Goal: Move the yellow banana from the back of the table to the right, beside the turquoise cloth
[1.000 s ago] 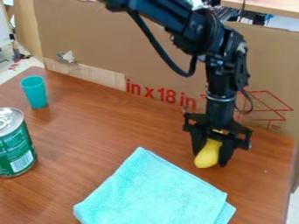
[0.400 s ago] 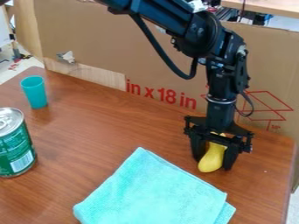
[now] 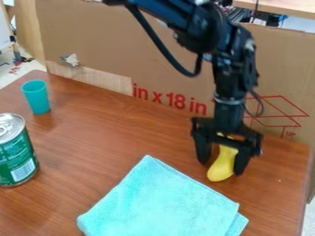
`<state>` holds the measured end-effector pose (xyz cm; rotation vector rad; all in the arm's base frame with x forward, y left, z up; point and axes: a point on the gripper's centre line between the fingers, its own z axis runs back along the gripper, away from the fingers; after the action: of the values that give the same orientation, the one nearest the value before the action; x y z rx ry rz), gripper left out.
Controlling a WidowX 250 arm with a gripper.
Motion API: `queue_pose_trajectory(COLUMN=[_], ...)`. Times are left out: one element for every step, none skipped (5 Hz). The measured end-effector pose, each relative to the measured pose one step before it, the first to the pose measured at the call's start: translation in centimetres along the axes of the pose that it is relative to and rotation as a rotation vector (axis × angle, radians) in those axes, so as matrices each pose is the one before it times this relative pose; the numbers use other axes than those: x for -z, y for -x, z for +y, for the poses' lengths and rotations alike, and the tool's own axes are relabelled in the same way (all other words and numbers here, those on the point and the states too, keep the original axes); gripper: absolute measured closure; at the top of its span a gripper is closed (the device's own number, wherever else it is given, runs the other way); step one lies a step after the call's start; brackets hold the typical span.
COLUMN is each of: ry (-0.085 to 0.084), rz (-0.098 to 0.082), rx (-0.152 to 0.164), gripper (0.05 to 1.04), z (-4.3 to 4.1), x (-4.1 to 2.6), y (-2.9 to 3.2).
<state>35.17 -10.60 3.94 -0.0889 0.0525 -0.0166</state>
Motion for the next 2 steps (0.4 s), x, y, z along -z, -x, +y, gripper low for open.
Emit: queue_pose_trajectory(ry=[0.0667, 0.0611], rz=[-0.0715, -0.112], rx=[-0.0138, -0.01], gripper=[0.083, 0.083], z=[2.136, 1.012], x=[-3.018, -3.634], y=[2.554, 2.807])
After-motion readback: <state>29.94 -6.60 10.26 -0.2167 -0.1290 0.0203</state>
